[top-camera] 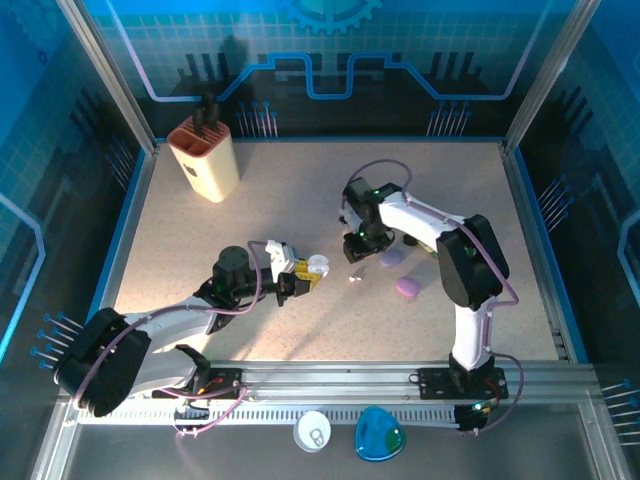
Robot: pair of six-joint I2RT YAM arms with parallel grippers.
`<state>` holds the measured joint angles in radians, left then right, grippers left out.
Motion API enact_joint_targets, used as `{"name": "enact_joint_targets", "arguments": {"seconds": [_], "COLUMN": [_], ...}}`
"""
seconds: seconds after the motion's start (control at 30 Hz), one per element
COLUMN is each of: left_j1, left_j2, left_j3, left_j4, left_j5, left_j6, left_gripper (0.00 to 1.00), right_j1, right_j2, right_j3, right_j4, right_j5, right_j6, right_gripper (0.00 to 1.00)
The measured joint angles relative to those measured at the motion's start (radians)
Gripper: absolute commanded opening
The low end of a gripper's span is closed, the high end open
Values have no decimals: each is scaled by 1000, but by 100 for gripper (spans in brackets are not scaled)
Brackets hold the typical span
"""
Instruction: Insert wireless bluetooth earbuds into charging case
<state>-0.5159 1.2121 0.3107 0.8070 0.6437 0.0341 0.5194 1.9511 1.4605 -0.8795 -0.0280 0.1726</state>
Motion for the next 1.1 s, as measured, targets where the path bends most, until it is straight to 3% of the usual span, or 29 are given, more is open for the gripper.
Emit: {"name": "enact_joint_targets", "arguments": {"seconds": [0.27, 0.57, 0.83, 1.1], "left_j1": [0, 0, 5, 14], "left_j2": [16, 37, 55, 83], "left_j3": [0, 0, 0, 0], "left_j4": [17, 30, 87, 123], "left_j5": [0, 0, -1, 0], "left_j6": [-4, -3, -10, -11], "left_gripper": [14, 14, 15, 15], "right_j1": [-123, -166, -104, 42], "right_j2": [48, 173, 65, -74], "right_j3": [106, 236, 47, -88], "right_j4": [52, 55, 84, 74], "right_j5": [55, 19, -25, -29], "right_j6": [10, 2, -14, -53], "right_gripper": [45, 42, 47, 53]}}
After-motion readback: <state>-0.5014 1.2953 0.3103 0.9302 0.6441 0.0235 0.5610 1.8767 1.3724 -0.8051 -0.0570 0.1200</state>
